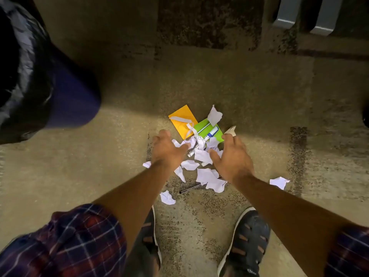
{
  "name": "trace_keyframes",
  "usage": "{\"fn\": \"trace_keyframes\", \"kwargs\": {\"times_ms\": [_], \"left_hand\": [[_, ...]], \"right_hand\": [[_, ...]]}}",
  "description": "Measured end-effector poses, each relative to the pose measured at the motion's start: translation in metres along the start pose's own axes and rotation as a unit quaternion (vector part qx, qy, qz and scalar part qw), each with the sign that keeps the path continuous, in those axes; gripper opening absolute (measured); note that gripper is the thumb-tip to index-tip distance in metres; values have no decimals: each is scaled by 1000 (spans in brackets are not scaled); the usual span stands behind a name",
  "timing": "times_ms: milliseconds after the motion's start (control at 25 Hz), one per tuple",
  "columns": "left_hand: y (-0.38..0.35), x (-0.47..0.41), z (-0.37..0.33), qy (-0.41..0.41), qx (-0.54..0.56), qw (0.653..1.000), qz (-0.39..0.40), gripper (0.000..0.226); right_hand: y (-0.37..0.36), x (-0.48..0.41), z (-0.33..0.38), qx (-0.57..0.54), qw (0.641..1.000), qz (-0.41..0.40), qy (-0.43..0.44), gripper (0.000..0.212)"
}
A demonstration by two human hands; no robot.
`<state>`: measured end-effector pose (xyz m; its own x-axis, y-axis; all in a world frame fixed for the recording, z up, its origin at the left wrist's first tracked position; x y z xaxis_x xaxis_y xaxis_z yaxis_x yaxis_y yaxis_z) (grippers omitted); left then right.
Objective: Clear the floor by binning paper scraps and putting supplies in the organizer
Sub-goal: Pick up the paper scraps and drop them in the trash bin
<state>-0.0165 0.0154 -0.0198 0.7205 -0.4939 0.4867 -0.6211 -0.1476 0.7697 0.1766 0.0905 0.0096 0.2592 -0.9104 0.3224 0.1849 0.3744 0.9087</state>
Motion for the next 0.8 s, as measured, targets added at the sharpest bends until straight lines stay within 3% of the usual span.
{"fn": "trace_keyframes", "kwargs": {"times_ms": [160,320,400,520,640,800], "left_hand": [[-13,-4,-11,-12,-113,993,-16,73],[-23,0,-16,-73,-126,989,-27,62],[-27,-2,-16,-101,-132,986,-22,53],[-28,-8,-14,-132,-94,987,-3,19],[-23,-15,-1,-61,5,998,14,29],[-1,-21,22,26,106,994,-1,31]], "right_hand": [[0,-7,-7,-32,996,-78,-24,48],[5,-26,-21,-66,986,-133,-79,45],[5,-42,-30,-63,987,-110,-98,47],[-1,-63,-39,-33,995,-19,-88,57],[-7,-71,-39,-18,998,6,-57,50],[-11,-76,-36,-27,997,-7,-79,45]]}}
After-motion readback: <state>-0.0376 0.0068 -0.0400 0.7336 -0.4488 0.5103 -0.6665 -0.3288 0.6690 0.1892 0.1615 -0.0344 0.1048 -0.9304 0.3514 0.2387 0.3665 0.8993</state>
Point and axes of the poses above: each hand's wrist, its own x-axis away from the middle knuckle, its own y-axis out of the back of the hand, z = x × y, the point moved 3 cm from there along -x, towards the middle knuckle, and after that the axes turned 14 degrees about -z, right-handed, at the moved point
